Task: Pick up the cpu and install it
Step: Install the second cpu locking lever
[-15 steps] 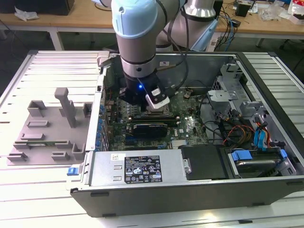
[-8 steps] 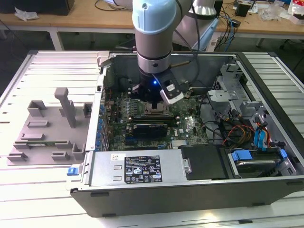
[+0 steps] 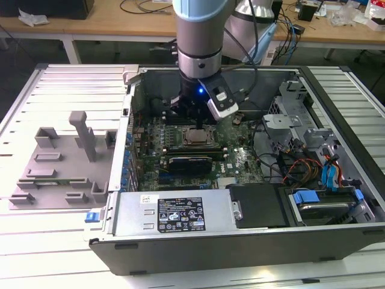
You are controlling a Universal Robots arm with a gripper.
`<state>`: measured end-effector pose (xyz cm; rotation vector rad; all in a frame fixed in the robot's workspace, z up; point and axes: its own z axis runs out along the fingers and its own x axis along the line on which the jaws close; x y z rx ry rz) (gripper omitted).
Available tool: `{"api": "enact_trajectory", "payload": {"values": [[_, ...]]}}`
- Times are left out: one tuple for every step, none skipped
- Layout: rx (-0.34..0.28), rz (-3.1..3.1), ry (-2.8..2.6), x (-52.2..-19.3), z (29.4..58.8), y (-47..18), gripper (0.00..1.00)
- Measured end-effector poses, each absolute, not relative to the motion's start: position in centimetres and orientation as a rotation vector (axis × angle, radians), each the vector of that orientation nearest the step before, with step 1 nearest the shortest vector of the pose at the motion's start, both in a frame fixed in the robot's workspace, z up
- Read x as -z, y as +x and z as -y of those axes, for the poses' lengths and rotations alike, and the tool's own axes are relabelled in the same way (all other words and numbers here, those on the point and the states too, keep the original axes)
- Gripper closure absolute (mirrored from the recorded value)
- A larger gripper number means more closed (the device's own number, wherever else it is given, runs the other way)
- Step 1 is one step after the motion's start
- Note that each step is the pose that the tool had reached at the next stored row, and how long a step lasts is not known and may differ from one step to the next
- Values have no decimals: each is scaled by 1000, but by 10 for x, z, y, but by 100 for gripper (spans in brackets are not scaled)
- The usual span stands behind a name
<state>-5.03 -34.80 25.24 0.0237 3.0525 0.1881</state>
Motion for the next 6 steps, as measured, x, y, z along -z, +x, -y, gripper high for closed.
{"api": "enact_trajectory", "payload": {"values": [[-188, -3053, 24, -253, 348, -50, 89], [-188, -3052, 24, -252, 348, -50, 89], [-188, -3052, 24, -252, 347, -50, 89], [-188, -3053, 24, -252, 347, -50, 89], [-188, -3052, 24, -252, 347, -50, 89], [-188, -3053, 24, -252, 347, -50, 89]]}}
